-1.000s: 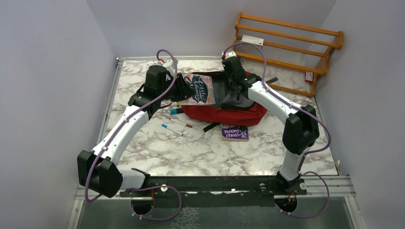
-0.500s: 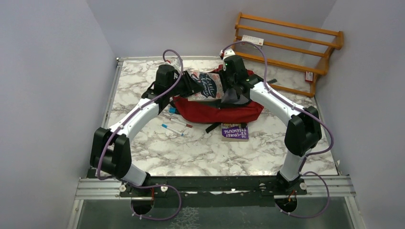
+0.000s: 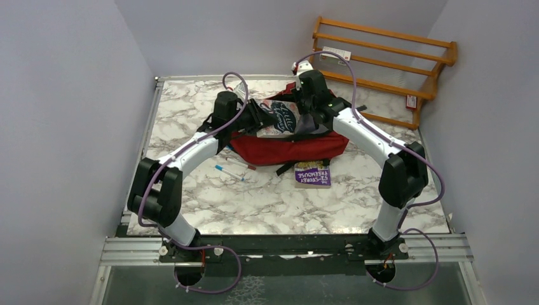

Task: Pack the student bag
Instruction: Place the book in the student bag.

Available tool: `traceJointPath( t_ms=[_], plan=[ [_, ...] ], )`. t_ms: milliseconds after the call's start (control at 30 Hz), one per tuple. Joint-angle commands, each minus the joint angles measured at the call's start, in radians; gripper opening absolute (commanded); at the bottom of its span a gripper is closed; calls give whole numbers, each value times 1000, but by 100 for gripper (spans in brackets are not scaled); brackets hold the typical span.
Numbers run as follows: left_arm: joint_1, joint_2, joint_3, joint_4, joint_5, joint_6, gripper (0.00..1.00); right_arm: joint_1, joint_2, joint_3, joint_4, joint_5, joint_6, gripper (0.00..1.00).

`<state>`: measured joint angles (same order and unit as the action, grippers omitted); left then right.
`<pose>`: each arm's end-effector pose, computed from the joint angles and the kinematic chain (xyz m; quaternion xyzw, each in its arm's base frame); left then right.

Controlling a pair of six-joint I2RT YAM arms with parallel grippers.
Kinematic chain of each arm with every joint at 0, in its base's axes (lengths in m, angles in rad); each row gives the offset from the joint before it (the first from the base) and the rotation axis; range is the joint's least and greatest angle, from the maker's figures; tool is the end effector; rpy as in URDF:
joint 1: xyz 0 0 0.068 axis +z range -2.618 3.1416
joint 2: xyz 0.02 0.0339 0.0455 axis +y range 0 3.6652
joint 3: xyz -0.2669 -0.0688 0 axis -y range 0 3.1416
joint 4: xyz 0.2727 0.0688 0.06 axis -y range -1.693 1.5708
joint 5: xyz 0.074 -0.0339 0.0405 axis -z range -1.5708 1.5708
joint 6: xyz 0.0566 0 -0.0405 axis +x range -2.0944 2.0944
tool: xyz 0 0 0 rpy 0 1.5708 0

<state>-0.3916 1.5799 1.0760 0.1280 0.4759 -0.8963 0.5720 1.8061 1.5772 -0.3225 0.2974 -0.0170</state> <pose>0.3652 -0.1789 0.2556 -0.0722 0.8111 -0.4841 0.3202 0.4046 0.2408 0.3025 -0.1814 0.8471 0.0078 0.4995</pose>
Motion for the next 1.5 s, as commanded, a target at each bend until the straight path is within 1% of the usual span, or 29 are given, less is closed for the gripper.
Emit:
traceJointPath(
  t_ms=[0, 67, 233, 433, 667, 833, 933, 1100, 1167, 1200, 1367, 1467],
  plan=[
    [-11, 31, 5, 192, 65, -70, 0, -1, -23, 41, 81, -51, 9, 0],
    [-17, 54, 11, 237, 73, -83, 0, -1, -25, 38, 79, -78, 14, 0],
    [-28, 123, 50, 352, 57, -110, 0, -1, -29, 21, 79, -122, 83, 1],
    [-53, 228, 58, 531, 22, -193, 0, -1, -33, 17, 65, -94, 192, 1],
    [-99, 361, 124, 678, -33, -247, 0, -1, -37, 32, 21, -97, 314, 0],
    [-125, 468, 217, 720, -43, -266, 0, -1, -40, 26, 20, -141, 340, 0],
    [-138, 525, 269, 720, -42, -269, 0, -1, -40, 24, 17, -136, 345, 1],
    [-147, 600, 315, 720, -36, -265, 0, -1, -42, 19, 11, -125, 338, 0],
    [-147, 623, 328, 720, -29, -256, 5, -1, -40, 20, 7, -124, 334, 1],
    [-148, 632, 332, 720, -25, -253, 10, -1, -38, 21, 5, -123, 332, 1],
    [-147, 642, 320, 717, -15, -234, 39, -1, -34, 26, -6, -102, 322, 1],
    [-148, 632, 311, 698, -11, -211, 52, -1, -34, 24, -11, -86, 319, 0]
  ],
)
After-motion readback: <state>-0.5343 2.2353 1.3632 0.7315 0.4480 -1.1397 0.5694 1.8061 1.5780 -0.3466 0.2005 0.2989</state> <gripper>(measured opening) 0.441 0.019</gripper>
